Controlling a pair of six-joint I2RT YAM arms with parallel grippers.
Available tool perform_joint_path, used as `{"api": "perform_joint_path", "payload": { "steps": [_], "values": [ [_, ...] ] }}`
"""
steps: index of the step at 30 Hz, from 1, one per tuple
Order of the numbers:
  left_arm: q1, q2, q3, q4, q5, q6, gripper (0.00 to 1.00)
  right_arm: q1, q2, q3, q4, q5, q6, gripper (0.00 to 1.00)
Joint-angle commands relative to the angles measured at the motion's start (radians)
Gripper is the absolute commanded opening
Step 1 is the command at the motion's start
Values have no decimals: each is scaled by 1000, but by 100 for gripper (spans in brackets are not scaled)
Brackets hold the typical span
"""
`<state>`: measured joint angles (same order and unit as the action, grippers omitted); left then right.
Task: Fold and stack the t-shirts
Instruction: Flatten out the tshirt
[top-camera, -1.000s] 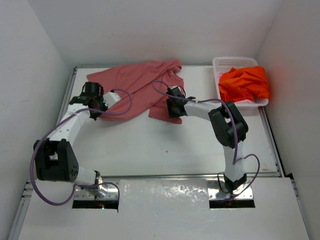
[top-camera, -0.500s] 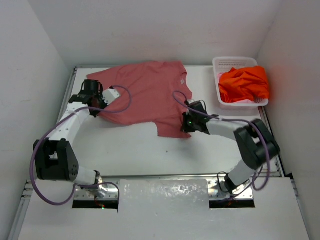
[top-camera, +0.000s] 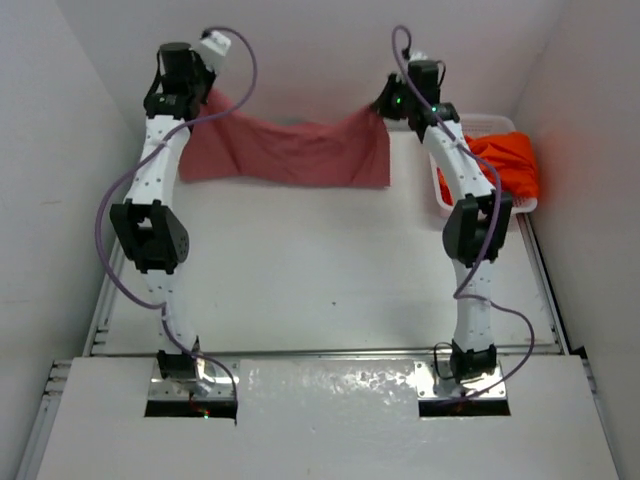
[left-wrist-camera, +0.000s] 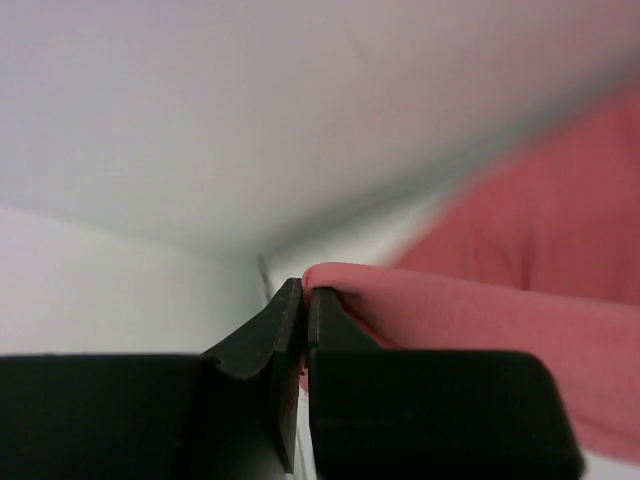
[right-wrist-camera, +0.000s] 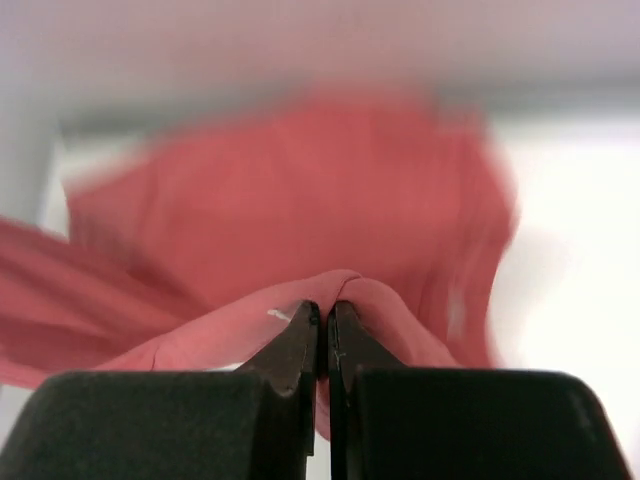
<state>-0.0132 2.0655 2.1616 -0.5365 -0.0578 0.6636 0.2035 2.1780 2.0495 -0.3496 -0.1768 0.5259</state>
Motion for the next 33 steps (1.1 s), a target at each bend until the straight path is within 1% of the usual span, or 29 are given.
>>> {"api": "perform_joint_path", "payload": {
  "steps": [1, 2, 3, 4, 5, 6, 7, 8, 10, 11, 12, 14, 15, 16, 17, 18, 19, 20, 21, 22, 23, 24, 25, 26, 27, 29, 30, 33],
  "values": [
    [27, -37, 260, 283, -19, -156, 0, -33, 40, 536, -48, 69, 20, 0],
    [38, -82, 245, 385, 1, -144, 0, -41, -98, 440, 100, 106, 19, 0],
    [36, -111, 186, 423, 44, -113, 0, -42, -194, 296, 192, 132, -7, 0],
    [36, -139, 149, 472, 53, -98, 0, -42, -280, 67, 277, 161, -24, 0],
    [36, -195, 109, 487, 68, -84, 0, -42, -343, 17, 314, 183, -47, 0],
    [36, -224, 71, 494, 113, -58, 0, -44, -404, 0, 289, 195, -93, 0],
    [36, -276, -10, 495, 130, -47, 0, -44, -424, -17, 238, 194, -112, 0],
    [36, -297, -47, 488, 159, -21, 0, -41, -470, -40, 230, 182, -122, 0],
    [36, -327, -127, 416, 179, 14, 0, -41, -539, -202, 236, 154, -132, 0],
    [36, -361, -158, 388, 185, 68, 0, -41, -626, -271, 263, 149, -136, 0],
    [36, -384, -248, 353, 185, 98, 0, -41, -671, -420, 276, 154, -138, 0],
    [42, -458, -351, 316, 191, 192, 0, -38, -766, -567, 296, 160, -159, 0],
    [45, -482, -400, 267, 193, 226, 0, -35, -862, -706, 294, 174, -167, 0],
    [47, -520, -484, 230, 191, 258, 0, -32, -907, -774, 284, 177, -173, 0],
    [48, -539, -524, 193, 187, 319, 0, -32, -949, -834, 276, 175, -168, 0],
    [50, -556, -564, 108, 181, 356, 0, -32, -1025, -956, 267, 168, -158, 0],
    [50, -586, -635, 65, 171, 388, 0, -27, -1061, -1015, 246, 155, -146, 0],
    [51, -600, -672, 25, 155, 431, 0, -23, -1092, -1067, 233, 145, -118, 0],
    [52, -616, -710, -55, 147, 457, 0, -15, -1154, -1171, 218, 140, -103, 0],
    [52, -642, -791, -81, 141, 468, 0, 6, -1187, -1224, 192, 140, -90, 0],
    [52, -651, -834, -112, 138, 491, 0, 17, -1219, -1271, 179, 143, -61, 0],
    [52, -662, -877, -155, 138, 498, 0, 37, -1251, -1360, 172, 148, -50, 0],
    [50, -674, -920, -169, 138, 499, 0, 72, -1305, -1396, 138, 166, -43, 0],
    [50, -679, -1001, -186, 139, 514, 0, 92, -1323, -1443, 114, 171, -21, 0],
    [45, -692, -1043, -203, 132, 519, 0, 132, -1339, -1463, 68, 169, -9, 0],
    [44, -706, -1136, -230, 118, 538, 0, 169, -1365, -1521, 28, 171, 29, 0],
    [44, -714, -1158, -268, 113, 539, 0, 201, -1373, -1542, 0, 169, 39, 0],
    [44, -716, -1227, -345, 98, 525, 0, 221, -1394, -1621, -20, 157, 68, 0]
  ]
}}
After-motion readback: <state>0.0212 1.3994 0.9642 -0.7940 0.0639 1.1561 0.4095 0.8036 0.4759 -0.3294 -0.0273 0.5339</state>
